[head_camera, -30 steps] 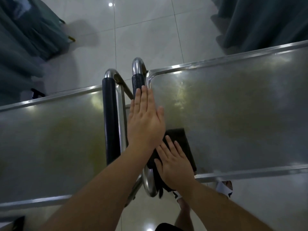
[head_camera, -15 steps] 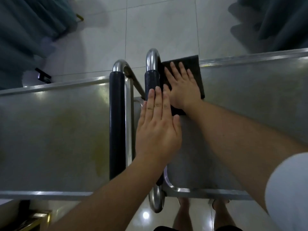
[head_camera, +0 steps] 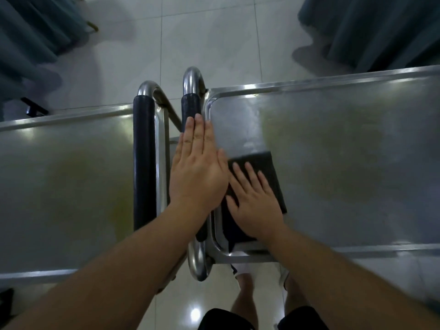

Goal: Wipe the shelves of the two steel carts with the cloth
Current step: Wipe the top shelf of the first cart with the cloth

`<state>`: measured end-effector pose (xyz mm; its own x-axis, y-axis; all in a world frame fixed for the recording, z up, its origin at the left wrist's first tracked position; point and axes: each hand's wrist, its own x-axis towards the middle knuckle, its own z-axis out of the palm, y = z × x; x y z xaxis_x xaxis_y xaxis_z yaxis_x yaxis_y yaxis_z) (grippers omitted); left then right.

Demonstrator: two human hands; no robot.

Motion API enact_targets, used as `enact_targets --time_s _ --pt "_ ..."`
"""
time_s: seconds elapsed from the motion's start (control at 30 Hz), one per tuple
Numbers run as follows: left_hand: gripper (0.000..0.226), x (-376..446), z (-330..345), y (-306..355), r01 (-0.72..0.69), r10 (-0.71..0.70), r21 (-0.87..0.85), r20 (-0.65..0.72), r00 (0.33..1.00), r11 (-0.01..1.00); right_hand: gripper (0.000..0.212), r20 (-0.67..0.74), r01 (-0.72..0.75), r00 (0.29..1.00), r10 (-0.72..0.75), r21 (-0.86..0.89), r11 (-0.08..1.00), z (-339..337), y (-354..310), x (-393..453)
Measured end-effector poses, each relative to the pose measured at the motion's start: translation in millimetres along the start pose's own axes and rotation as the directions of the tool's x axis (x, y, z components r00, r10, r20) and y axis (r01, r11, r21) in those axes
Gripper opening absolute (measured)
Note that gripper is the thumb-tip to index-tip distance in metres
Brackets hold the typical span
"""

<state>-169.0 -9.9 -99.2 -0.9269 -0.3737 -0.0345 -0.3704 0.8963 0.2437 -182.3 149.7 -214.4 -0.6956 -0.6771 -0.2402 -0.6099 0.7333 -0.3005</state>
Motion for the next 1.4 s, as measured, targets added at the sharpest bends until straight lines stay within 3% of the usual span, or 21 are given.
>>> enact_targets --time_s 0.13,0.27,0.53,0.73,0.9,1.2,1.4 --pt "0.065 1.6 -1.6 1.1 0.011 -0.011 0.003 0.019 1.000 1.000 0.068 0.026 0.017 1.000 -0.016 -0.063 0.998 29.0 19.9 -87.0" --pt "0.067 0.9 1.4 0.2 0.007 -0.008 0.015 0.010 1.000 1.000 0.067 0.019 0.035 0.999 -0.034 -0.073 0.997 32.3 32.5 -97.8" --pt "0.065 -0.8 10.5 -3.0 -0.013 0.019 0.080 -0.077 0.997 0.997 0.069 -0.168 -0.039 0.985 0.031 -0.041 0.998 -13.8 72.7 45.7" --pt "0.068 1.3 9.7 -1.7 -0.005 0.008 0.169 -0.016 1.000 0.986 0.073 -0.110 -0.053 0.993 0.050 -0.022 0.998 -65.5 105.3 165.2" --pt "0.068 0.8 7.8 -0.1 0.003 0.001 0.228 -0.016 1.000 0.974 0.072 -0.096 -0.035 0.995 0.030 -0.052 0.998 -76.8 112.7 179.5" --pt "0.067 2.2 5.1 0.5 -0.038 0.033 0.290 0.024 0.999 0.956 0.070 -0.085 -0.069 0.994 0.066 -0.028 0.997 -40.6 91.1 40.3" --pt "0.065 1.7 3.4 5.6 -0.019 0.013 0.226 0.031 0.999 0.974 0.070 0.013 0.040 0.999 -0.038 -0.102 0.994 -1.4 112.7 -108.9"
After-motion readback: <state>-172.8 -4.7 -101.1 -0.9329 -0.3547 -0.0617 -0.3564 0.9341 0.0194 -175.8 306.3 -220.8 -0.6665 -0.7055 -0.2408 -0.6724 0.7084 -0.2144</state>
